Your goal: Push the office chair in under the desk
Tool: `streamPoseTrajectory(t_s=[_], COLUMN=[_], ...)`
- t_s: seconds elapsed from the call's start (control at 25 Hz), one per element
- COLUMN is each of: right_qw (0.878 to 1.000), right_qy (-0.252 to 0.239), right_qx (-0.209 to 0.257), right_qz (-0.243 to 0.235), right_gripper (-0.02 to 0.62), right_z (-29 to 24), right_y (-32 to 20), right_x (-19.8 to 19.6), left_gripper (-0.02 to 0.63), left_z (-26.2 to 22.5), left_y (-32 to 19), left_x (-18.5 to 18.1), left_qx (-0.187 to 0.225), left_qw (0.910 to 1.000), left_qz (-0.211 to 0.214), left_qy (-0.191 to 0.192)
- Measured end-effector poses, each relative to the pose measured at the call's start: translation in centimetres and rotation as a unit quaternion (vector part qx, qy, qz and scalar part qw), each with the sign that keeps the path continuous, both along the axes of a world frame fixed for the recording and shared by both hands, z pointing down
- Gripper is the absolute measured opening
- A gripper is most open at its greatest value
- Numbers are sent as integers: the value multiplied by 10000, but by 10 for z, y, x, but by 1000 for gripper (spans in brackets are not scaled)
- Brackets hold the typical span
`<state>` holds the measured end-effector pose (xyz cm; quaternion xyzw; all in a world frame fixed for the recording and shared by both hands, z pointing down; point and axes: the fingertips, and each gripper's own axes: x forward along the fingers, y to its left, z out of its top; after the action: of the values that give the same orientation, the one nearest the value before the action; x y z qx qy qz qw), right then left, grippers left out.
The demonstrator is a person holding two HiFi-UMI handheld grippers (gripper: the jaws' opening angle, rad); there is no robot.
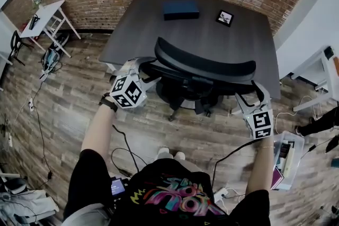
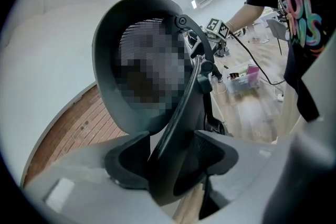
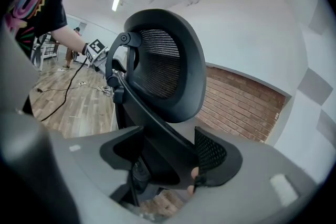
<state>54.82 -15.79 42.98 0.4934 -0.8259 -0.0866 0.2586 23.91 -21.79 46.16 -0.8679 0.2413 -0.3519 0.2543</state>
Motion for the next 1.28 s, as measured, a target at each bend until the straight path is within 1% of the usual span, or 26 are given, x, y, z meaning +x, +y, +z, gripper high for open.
streamPoseTrajectory(t_s=[0.28,0.48,0.6,0.72,0.76,0.84,0.96,1.12,1.28], right_qw=[10000,9999,9995,9990,9987,9976,9960,9939,9911], right_qy=[10,1,-264,-425,-466,-605,-768,-996,-1184], right_qx=[-4,-63,-99,65,139,234,373,439,590], right_qz=[52,115,122,136,160,223,246,173,127], right_gripper=[299,301,301,295,282,245,247,247,230], right_z=[0,3,0,-4,-5,-10,-20,-30,-41], right_y=[2,4,5,10,12,17,27,40,52], right_x=[-1,-1,-3,-2,-2,-3,-6,-19,-34], left_gripper=[262,270,272,273,273,272,273,273,272], left_z=[1,2,2,2,1,-5,-14,-25,-39], left_y=[-3,-2,-2,2,4,7,16,33,51], left_x=[0,0,-1,-1,-1,-1,-4,-5,0], left_qx=[59,170,161,80,58,30,31,-27,-99], left_qw=[10000,9996,9994,9992,9992,9990,9987,9975,9932], left_qz=[7,-201,-320,-388,-400,-405,-385,-352,-352], left_qy=[-46,-33,-1,-3,23,173,346,617,1105])
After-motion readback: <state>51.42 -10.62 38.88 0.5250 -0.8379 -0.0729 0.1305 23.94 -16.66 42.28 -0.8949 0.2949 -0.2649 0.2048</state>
